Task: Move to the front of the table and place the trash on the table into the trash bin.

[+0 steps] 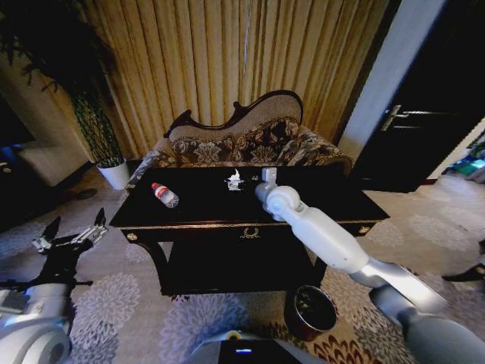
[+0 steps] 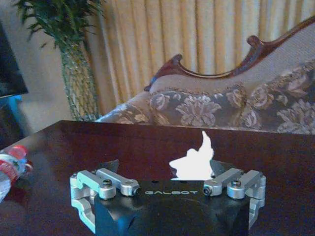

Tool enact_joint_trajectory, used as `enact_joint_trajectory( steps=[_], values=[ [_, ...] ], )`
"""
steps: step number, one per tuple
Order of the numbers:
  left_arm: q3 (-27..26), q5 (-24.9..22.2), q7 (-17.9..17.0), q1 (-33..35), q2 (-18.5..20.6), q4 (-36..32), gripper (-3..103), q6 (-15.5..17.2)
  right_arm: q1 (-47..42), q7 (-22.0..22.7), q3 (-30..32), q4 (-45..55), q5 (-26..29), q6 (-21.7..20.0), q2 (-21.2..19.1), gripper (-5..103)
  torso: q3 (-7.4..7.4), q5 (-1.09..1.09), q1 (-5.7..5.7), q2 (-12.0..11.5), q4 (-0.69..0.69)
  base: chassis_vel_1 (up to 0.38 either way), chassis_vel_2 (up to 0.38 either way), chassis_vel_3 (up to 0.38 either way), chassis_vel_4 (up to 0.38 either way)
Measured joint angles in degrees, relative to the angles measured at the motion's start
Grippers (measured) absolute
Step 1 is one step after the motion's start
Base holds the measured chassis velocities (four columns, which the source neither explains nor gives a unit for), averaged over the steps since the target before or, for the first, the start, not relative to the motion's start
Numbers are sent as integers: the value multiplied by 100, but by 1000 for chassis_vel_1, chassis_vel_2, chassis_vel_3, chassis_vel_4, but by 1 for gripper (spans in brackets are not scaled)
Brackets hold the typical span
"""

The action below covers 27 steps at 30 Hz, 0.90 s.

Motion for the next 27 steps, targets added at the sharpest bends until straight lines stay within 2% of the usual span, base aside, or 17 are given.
enact_joint_trajectory(
  steps=[4, 11, 21, 27],
  values=[
    [4, 1, 7, 1, 2, 0, 100, -1, 95, 225, -9, -116, 177, -73, 189, 100, 0, 0, 0, 0, 0, 0, 0, 0, 0],
    [-2, 0, 22, 5, -7, 0, 100, -14, 401, 238, -91, -337, 361, -82, 417, 100, 0, 0, 0, 0, 0, 0, 0, 0, 0],
    [-66, -38, 26, 16, -1, 0, 100, -30, 765, 278, -313, -788, 410, -194, 820, 100, 0, 0, 0, 1, 1, 0, 0, 0, 0],
    [-72, -51, 26, 13, 0, 0, 100, -35, 897, 555, -359, -1166, 390, -377, 1080, 100, 0, 0, 0, 1, 1, 0, 0, 0, 0]
  ],
)
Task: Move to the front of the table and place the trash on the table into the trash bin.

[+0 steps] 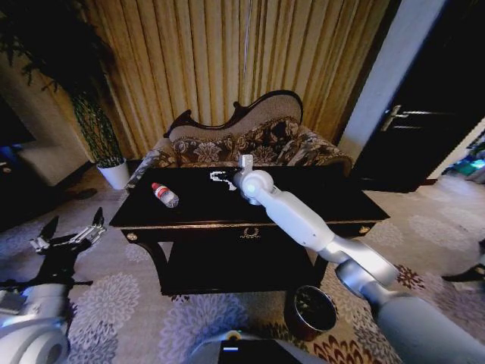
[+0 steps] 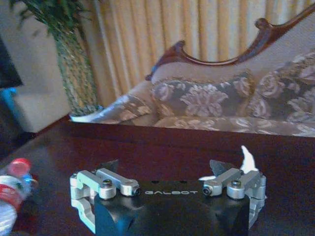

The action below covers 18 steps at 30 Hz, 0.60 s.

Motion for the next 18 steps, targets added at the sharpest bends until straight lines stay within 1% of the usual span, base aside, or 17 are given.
enact_joint_trajectory(
  steps=[5, 18],
  values=[
    [12, -7, 0, -7, 0, 0, 100, -3, 43, 233, 0, -186, -89, -149, 44, 100, 0, 0, 0, 0, -1, 0, 0, 0, 0],
    [34, -14, 7, 1, -2, 0, 100, -7, 70, 291, 34, -661, -342, -302, 103, 100, 0, 1, 0, 0, -1, 0, 0, 0, 0]
  ],
)
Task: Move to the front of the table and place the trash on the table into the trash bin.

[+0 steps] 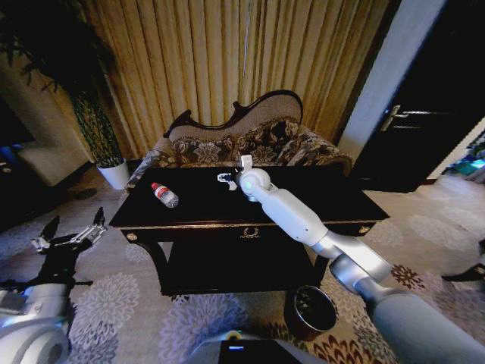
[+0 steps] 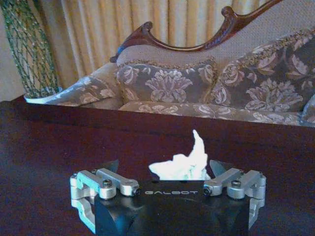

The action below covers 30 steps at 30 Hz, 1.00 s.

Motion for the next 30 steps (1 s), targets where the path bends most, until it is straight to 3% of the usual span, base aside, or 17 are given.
enact_joint_trajectory(
  steps=[8, 26, 29, 30],
  values=[
    [-19, -6, 1, 14, 10, 0, 100, -11, 9, -15, 35, -376, -181, -8, 164, 100, 0, 0, 0, 0, 1, 0, 0, 0, 0],
    [31, -2, 20, 12, -4, 0, 100, -30, -81, -88, 119, -534, -314, -18, 119, 102, 0, 0, 0, 0, 0, 0, 0, 0, 0],
    [42, -1, 26, 13, -28, 0, 100, -51, -124, -96, 90, -521, -368, -23, 151, 87, 0, 0, 0, 0, 0, 0, 0, 0, 0],
    [42, -1, 26, 13, -28, 0, 100, -51, -124, -96, 90, -521, -368, -23, 151, 87, 0, 0, 0, 0, 0, 0, 0, 0, 0]
  ],
)
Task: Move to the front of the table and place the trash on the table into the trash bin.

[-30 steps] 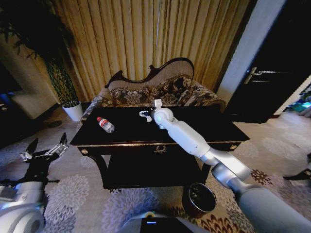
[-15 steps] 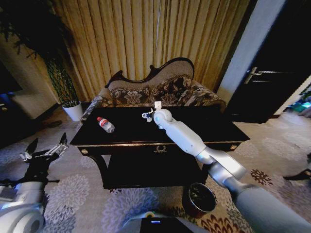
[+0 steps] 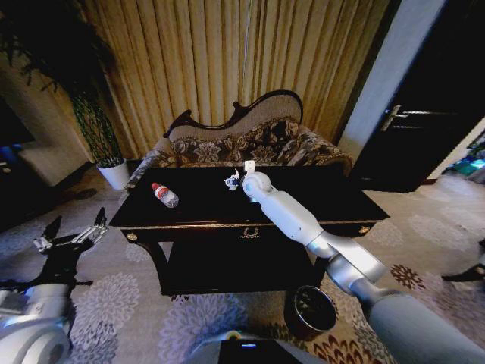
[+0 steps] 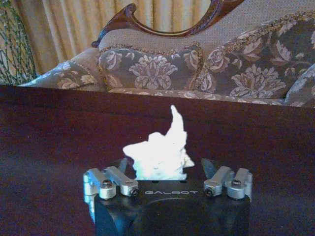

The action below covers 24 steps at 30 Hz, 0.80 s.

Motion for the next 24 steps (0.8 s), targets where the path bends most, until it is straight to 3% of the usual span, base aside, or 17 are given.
enact_joint_trajectory(
  steps=[2, 5, 6, 9, 12, 16, 18, 24],
  values=[
    [0, 2, 11, 15, -17, 0, 100, -53, -37, -43, -7, 16, -30, 0, 1, 76, 0, 0, 0, 0, 0, 0, 0, 0, 0],
    [-5, 3, 30, 19, -19, 0, 100, -72, -48, -50, -3, 17, -40, 0, 3, 71, 0, 0, 0, 0, 0, 0, 0, 0, 0],
    [-19, 2, 61, 27, -19, 0, 100, -90, -52, -55, 5, 16, -60, 0, 3, 60, 0, 0, 0, 0, 0, 0, 0, 0, 0],
    [-29, -5, 79, 32, -16, 0, 100, -98, -52, -60, 8, 6, -94, 4, -4, 54, 0, 0, 0, 0, 0, 0, 0, 0, 0],
    [-15, -12, 86, 20, -12, 0, 100, -101, -53, -62, 11, 3, -131, 15, -25, 38, 0, 0, 0, 0, 0, 0, 0, 0, 0],
    [4, -12, 87, 10, -12, 0, 100, -101, -58, -64, 11, 3, -157, 22, -36, 28, 0, 0, 0, 0, 0, 0, 0, 0, 0],
    [7, -13, 89, 8, -14, 0, 100, -101, -59, -66, 6, -1, -188, 28, -41, 16, 0, 0, 0, 0, 0, 0, 0, 0, 0],
    [-20, -22, 95, 17, -17, 0, 100, -110, -61, -77, -22, -8, -228, 34, -44, 1, 0, 0, 0, 0, 0, 0, 0, 0, 0]
  ],
)
